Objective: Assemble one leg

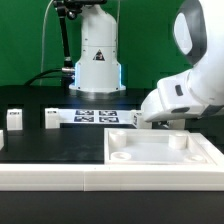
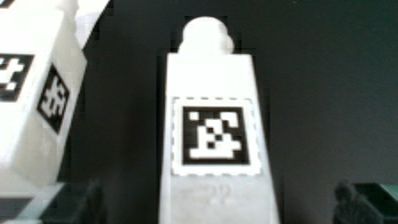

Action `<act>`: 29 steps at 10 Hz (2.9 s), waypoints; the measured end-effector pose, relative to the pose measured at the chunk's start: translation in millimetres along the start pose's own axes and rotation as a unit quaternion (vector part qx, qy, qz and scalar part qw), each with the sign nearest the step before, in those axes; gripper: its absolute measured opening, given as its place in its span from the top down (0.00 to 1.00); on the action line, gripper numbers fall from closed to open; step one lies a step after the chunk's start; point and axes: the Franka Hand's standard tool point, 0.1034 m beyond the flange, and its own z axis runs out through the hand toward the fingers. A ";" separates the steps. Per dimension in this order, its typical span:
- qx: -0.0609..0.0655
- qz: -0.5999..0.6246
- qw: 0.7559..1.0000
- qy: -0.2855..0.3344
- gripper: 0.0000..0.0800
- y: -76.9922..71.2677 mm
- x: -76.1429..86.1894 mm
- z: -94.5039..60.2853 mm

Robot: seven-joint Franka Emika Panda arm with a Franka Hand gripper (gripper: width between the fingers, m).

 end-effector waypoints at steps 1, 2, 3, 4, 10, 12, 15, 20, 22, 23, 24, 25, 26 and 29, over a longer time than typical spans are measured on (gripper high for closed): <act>0.000 0.010 0.999 -0.041 0.19 1.8 -3.6 6.8; -0.001 0.030 0.999 -0.044 0.19 1.7 0.2 9.2; -0.005 0.040 0.998 -0.045 0.19 -1.3 -0.2 10.2; -0.007 0.044 0.998 -0.045 0.21 -4.3 -0.6 10.8; -0.006 0.044 0.998 -0.045 0.64 -3.2 -0.5 10.5; -0.005 0.044 0.998 -0.046 0.64 -3.1 -1.2 9.0; 0.000 0.048 0.999 -0.022 0.64 2.9 -27.1 -44.7; 0.004 0.051 0.996 0.072 0.63 2.6 -21.2 -68.6; 0.004 0.032 0.992 0.126 0.63 11.0 -21.1 -84.2; 0.007 0.025 0.987 0.156 0.63 20.9 -20.9 -106.3; 0.010 0.023 0.983 0.180 0.63 28.6 -23.9 -124.7; 0.013 0.025 0.979 0.201 0.63 33.8 -22.5 -141.8; 0.012 0.024 0.966 0.257 0.63 30.9 -12.9 -142.6; 0.010 0.023 0.930 0.367 0.63 31.6 -9.8 -143.3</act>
Offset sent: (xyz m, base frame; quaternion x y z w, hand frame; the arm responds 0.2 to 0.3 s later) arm -0.0017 0.0053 -0.0088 -0.0537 -0.0043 0.0836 0.9950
